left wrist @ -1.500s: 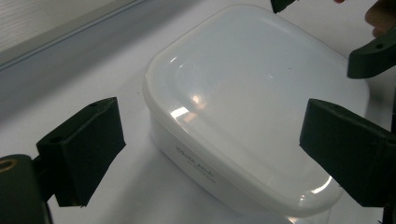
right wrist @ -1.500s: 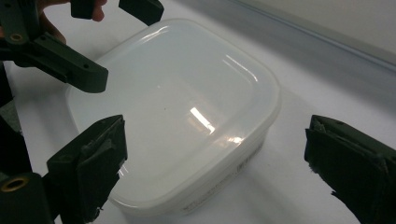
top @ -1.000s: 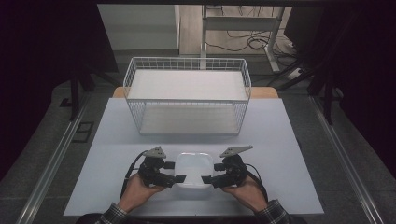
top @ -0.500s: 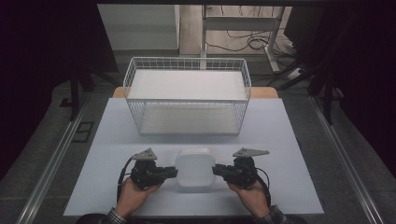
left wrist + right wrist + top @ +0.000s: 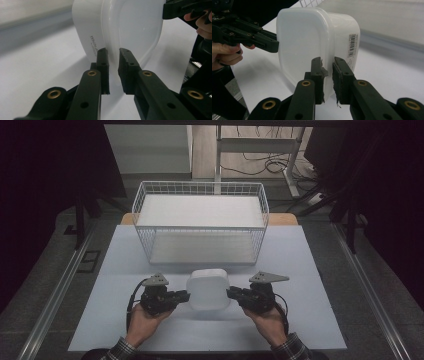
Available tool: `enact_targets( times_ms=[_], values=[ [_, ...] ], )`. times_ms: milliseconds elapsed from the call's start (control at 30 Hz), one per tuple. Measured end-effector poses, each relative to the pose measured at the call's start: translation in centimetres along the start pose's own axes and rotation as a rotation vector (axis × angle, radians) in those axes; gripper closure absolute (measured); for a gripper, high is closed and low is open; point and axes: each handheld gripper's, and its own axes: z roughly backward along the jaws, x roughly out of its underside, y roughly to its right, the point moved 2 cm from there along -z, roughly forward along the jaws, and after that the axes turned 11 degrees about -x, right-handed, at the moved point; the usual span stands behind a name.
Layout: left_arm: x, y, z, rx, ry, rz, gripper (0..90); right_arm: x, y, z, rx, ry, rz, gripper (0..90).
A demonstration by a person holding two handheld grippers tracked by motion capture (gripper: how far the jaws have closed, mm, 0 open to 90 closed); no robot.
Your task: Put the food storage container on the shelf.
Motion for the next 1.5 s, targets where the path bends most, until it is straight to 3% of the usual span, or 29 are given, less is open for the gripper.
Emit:
enact_targets(
  times_ms=[267,367,733,1200,1500],
  values=[
    [-1.8,-1.4,0.2,-0.028,0.033,0.006,79.8,-2.5,0.6,-0.9,0.015,0.033,0.048,78.6],
    [-3.2,-2.5,0.0,-0.041,0.048,0.008,79.6,-3.5,1.2,-1.4,0.025,0.044,0.058,78.6],
    [-6.0,-5.3,-2.1,-0.085,0.074,0.03,79.4,-5.9,4.6,-3.5,0.038,0.076,0.027,78.3],
    [-5.9,-7.2,-4.9,-0.113,0.034,0.068,78.7,-5.6,7.5,-5.9,0.063,0.034,-0.036,77.7],
    [-5.7,-7.7,-6.3,-0.109,0.021,0.11,78.5,-5.5,8.7,-7.0,0.098,0.005,-0.038,76.3]
  ],
)
